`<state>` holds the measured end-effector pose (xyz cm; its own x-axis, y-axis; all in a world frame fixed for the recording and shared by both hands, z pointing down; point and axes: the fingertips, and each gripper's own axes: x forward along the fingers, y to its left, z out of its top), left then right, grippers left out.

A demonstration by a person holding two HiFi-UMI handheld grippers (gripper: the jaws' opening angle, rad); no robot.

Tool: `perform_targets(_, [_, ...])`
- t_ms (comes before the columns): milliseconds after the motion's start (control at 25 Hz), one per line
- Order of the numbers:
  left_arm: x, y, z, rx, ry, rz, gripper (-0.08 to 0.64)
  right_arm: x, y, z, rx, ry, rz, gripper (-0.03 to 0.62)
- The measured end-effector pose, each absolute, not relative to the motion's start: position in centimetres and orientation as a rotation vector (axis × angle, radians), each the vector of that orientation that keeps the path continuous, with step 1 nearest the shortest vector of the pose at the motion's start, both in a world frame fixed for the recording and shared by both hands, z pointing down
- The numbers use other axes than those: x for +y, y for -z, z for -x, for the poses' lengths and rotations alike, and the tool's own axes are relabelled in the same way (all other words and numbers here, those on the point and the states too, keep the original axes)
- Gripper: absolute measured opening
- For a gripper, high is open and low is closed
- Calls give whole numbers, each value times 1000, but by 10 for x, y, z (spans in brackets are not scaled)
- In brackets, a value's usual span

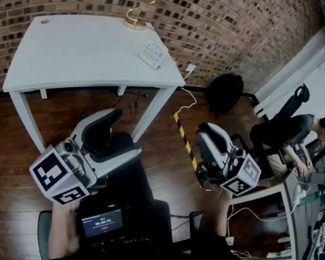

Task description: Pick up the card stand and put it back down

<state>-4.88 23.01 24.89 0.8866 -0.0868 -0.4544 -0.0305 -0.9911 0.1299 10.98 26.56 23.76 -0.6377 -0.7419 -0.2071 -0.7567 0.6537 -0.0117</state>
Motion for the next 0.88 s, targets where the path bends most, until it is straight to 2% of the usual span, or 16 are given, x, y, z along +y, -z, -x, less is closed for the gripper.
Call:
perform_targets(400, [186,-269,77,-235,671,-2898,351,209,-269,-94,2700,6,1300,115])
perform_targets(880, [107,-298,14,-192,552,-2851,351,125,-310,-147,2660,129,1438,115])
